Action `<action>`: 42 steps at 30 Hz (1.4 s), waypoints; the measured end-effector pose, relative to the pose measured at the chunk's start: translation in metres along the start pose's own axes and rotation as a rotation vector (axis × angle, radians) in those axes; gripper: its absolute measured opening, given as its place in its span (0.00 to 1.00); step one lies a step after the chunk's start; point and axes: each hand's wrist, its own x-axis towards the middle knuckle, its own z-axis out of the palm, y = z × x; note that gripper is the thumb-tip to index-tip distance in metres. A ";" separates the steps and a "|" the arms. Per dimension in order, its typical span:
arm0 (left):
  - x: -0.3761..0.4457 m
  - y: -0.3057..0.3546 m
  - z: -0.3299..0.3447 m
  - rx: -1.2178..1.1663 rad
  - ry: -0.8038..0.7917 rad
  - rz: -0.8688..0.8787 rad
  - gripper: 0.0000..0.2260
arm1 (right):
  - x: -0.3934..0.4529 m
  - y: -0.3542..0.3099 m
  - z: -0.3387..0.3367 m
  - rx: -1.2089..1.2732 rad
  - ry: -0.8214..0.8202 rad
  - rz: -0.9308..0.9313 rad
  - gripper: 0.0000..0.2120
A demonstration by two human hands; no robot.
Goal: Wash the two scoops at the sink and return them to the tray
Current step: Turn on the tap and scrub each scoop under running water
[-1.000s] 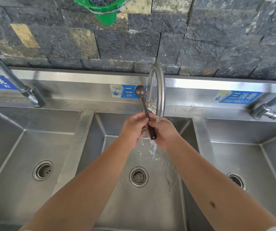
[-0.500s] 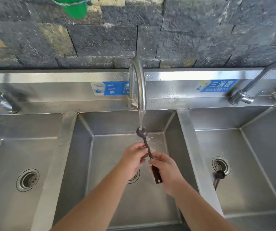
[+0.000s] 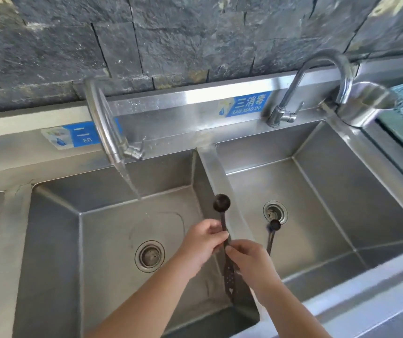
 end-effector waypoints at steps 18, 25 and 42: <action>0.207 -0.075 0.215 0.209 0.464 -0.289 0.11 | 0.217 0.121 -0.156 -0.190 -0.076 0.234 0.10; 0.247 -0.128 0.221 0.177 0.612 -0.453 0.13 | 0.266 0.167 -0.138 -0.508 -0.254 0.214 0.09; 0.272 -0.149 0.209 0.404 0.562 -0.554 0.15 | 0.285 0.186 -0.118 -0.761 -0.245 0.247 0.05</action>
